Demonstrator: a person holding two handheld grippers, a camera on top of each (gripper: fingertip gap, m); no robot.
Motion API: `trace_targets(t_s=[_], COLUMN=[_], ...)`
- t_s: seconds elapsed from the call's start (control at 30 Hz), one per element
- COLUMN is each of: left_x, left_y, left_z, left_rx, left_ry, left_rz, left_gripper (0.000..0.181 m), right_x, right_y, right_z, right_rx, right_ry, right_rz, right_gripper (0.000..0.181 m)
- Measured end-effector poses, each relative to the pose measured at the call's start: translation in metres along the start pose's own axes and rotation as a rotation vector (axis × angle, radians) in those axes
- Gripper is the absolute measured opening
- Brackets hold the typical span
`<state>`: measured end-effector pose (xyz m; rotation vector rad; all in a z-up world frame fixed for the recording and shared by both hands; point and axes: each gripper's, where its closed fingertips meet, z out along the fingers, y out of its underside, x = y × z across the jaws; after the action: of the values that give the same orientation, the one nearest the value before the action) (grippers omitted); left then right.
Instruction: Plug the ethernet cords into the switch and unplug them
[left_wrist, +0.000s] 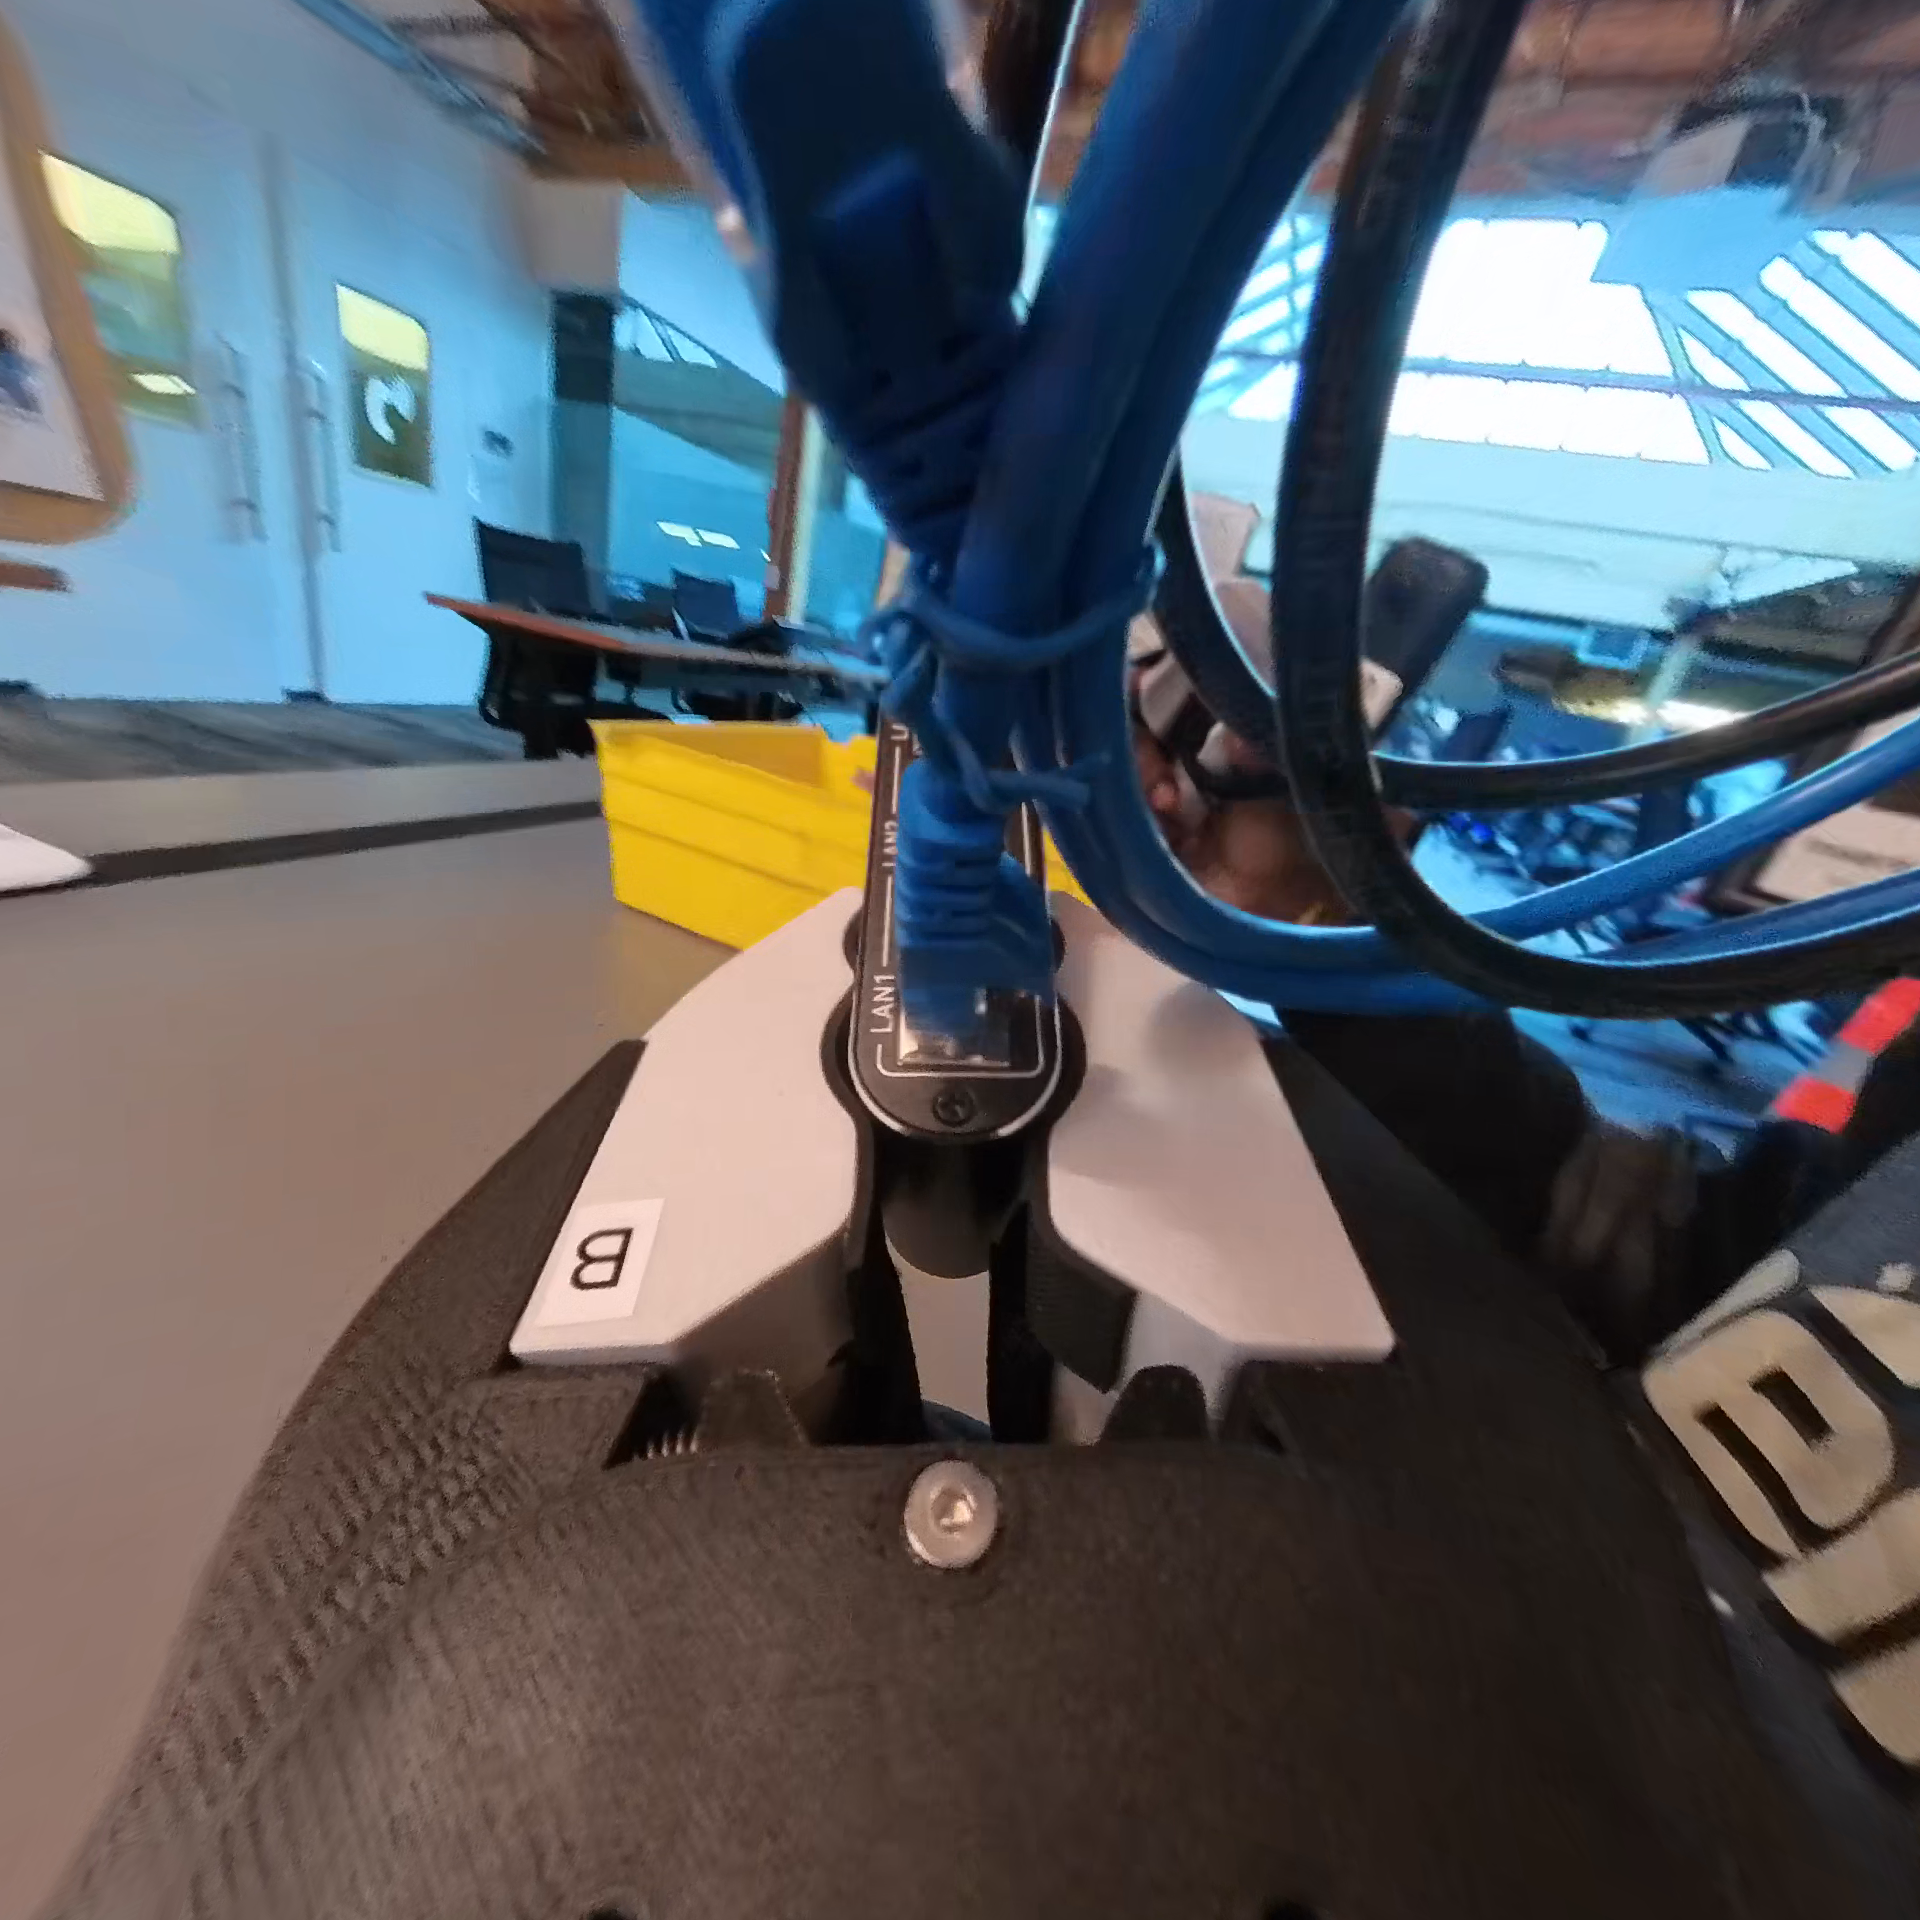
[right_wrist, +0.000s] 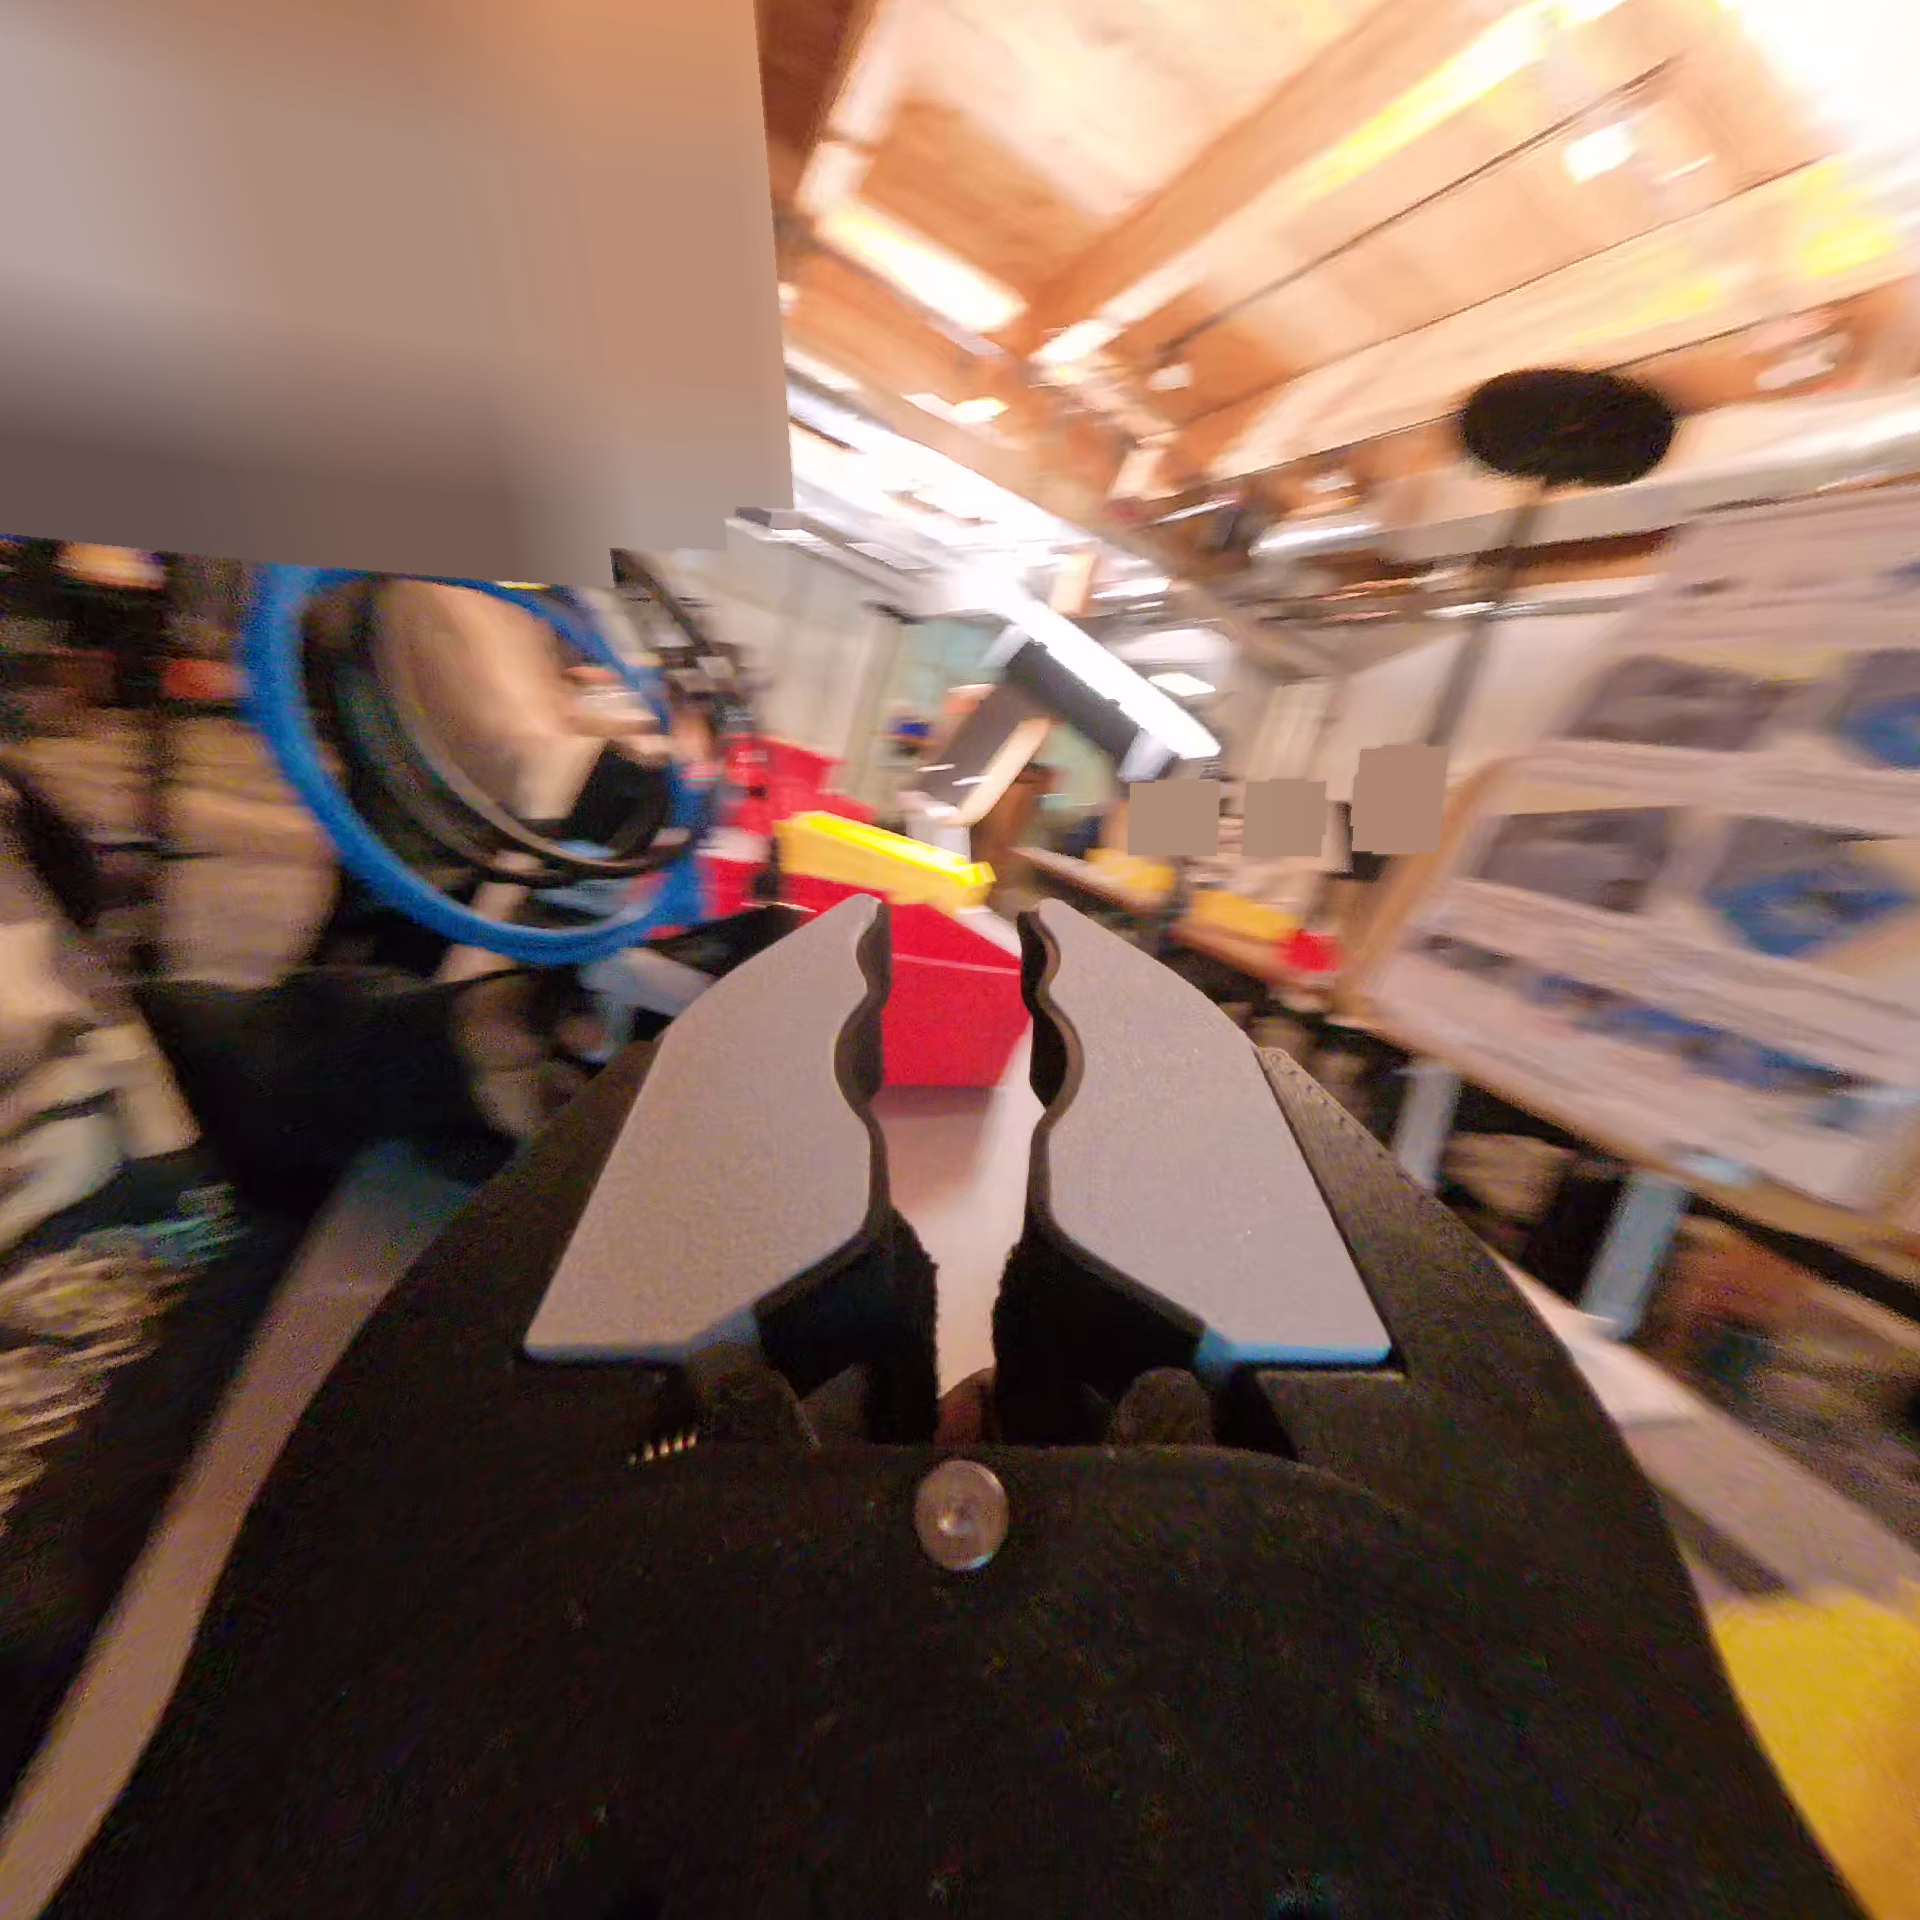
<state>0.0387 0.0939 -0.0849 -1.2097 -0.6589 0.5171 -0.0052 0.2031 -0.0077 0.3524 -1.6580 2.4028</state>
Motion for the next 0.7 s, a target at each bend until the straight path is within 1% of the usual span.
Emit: trace_targets(t_s=[0.07,0.1,0.17,0.27,0.3,0.4,0.47,0.5,0.53,0.57,0.6,0.7], left_x=[0.007,0.010,0.017,0.027,0.030,0.037,0.041,0.043,0.045,0.045,0.045,0.045], left_y=[0.014,0.021,0.032,0.044,0.048,0.056,0.059,0.059,0.060,0.061,0.062,0.062], left_z=[0.005,0.007,0.010,0.012,0.013,0.013,0.013,0.012,0.012,0.012,0.012,0.013], left_rx=[-0.088,-0.130,-0.195,-0.266,-0.289,-0.333,-0.349,-0.353,-0.357,-0.361,-0.370,-0.371], left_ry=[0.045,0.056,0.089,0.134,0.145,0.186,0.209,0.223,0.231,0.234,0.231,0.226], left_rz=[0.000,0.014,0.056,0.121,0.134,0.162,0.176,0.184,0.190,0.195,0.196,0.189], left_gripper=[0.026,0.026,0.026,0.027,0.026,0.026,0.027,0.027,0.026,0.027,0.027,0.028], right_x=[-0.033,-0.046,-0.062,-0.079,-0.085,-0.104,-0.110,-0.112,-0.114,-0.115,-0.116,-0.116], right_y=[0.012,0.017,0.028,0.036,0.041,0.070,0.087,0.093,0.097,0.099,0.100,0.099], right_z=[0.013,0.018,0.027,0.043,0.048,0.056,0.057,0.057,0.057,0.057,0.056,0.057], right_rx=[-0.039,-0.069,-0.128,-0.185,-0.224,-0.428,-0.540,-0.570,-0.582,-0.584,-0.578,-0.560], right_ry=[-0.205,-0.281,-0.361,-0.415,-0.439,-0.508,-0.527,-0.533,-0.540,-0.546,-0.552,-0.538], right_rz=[0.108,0.154,0.200,0.188,0.186,0.172,0.179,0.183,0.190,0.199,0.206,0.198], right_gripper=[0.027,0.031,0.035,0.036,0.038,0.050,0.047,0.042,0.037,0.027,0.024,0.023])
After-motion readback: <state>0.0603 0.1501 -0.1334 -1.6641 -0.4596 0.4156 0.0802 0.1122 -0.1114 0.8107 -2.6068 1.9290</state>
